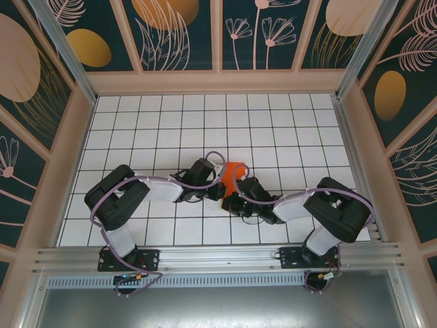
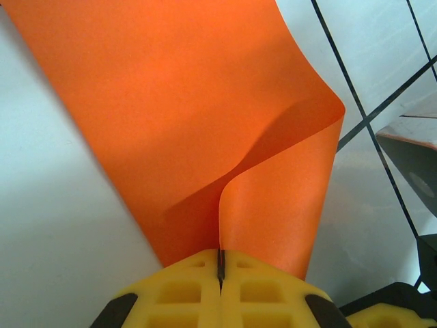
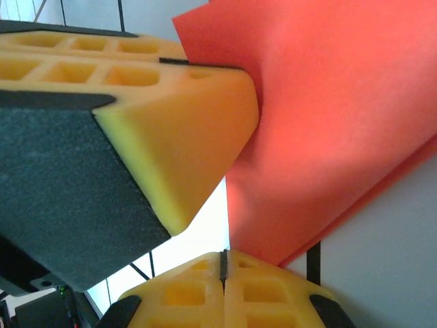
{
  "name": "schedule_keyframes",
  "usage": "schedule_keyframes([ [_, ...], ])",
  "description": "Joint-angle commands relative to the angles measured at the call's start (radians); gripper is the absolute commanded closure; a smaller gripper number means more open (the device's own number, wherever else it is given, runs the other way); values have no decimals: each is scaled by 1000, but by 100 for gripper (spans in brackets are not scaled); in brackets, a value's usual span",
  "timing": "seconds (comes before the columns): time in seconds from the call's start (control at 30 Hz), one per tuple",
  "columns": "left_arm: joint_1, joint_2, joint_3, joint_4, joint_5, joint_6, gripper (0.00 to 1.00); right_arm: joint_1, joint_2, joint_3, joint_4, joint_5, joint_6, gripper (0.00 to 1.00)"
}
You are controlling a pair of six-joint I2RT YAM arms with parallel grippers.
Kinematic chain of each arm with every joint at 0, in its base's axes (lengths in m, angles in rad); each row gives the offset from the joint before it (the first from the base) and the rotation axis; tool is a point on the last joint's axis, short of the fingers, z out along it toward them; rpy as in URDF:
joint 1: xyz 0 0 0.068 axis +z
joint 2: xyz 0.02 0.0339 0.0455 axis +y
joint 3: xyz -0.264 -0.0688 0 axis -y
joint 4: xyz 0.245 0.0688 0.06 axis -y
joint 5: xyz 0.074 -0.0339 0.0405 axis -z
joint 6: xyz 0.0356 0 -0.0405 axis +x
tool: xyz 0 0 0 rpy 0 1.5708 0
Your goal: Fold a paper plane with a square sheet of paper (pick it up from the middle)
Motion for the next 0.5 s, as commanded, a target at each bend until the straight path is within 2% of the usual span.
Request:
schedule_keyframes([
  [0.0,5,9,-24,-74,-23,4,95,10,16,24,-63,7,-5,94],
  [0.23,5,7,-22,-80,-27,7,95,-41,-111,9,-46,7,-23,93],
  [0.47,5,6,-20,-87,-29,10,95,-102,-81,-1,1,-31,-33,93],
])
